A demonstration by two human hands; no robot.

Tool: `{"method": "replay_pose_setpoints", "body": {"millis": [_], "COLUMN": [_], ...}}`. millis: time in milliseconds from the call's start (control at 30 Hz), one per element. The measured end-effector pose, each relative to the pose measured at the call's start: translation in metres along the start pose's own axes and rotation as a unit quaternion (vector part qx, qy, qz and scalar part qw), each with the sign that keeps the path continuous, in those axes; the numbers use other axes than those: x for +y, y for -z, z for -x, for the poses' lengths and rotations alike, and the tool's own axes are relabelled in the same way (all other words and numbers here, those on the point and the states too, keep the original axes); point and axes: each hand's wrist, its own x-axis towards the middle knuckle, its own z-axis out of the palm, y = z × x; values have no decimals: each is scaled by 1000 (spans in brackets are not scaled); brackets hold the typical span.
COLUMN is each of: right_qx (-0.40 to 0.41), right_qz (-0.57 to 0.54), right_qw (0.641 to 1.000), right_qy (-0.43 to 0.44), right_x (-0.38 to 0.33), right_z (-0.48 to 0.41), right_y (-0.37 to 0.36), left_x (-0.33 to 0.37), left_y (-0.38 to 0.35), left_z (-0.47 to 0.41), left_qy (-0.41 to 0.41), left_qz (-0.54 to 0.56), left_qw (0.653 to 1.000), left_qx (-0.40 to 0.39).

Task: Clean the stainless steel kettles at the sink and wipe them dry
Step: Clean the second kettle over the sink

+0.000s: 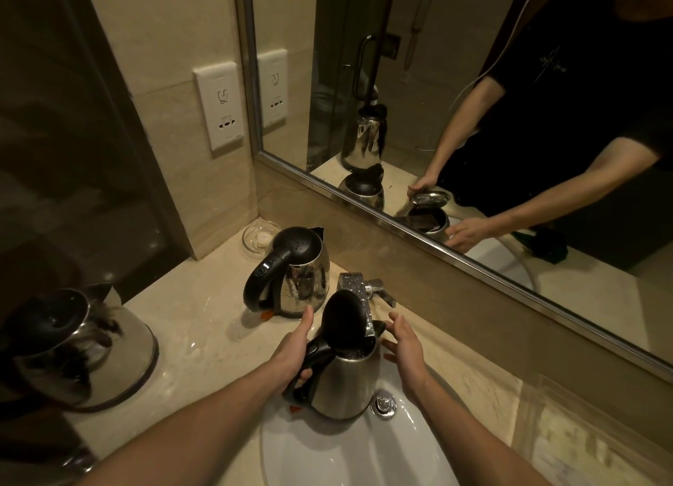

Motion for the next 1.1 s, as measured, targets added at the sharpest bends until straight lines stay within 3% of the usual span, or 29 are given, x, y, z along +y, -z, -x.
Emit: {"method": "replay_pose_setpoints", "body": {"millis": [1100], "right_qx": [-1], "right_qz": [0], "right_qw": [1000], "right_qy": [1], "right_x": [-2], "right_z": [-3], "right_y": [-1], "left_x": [-7], "left_y": [-8], "left_z": [-15], "left_qy": [-23], "left_qz": [-3], "left_qw": [1000], "left_qx": [6]}}
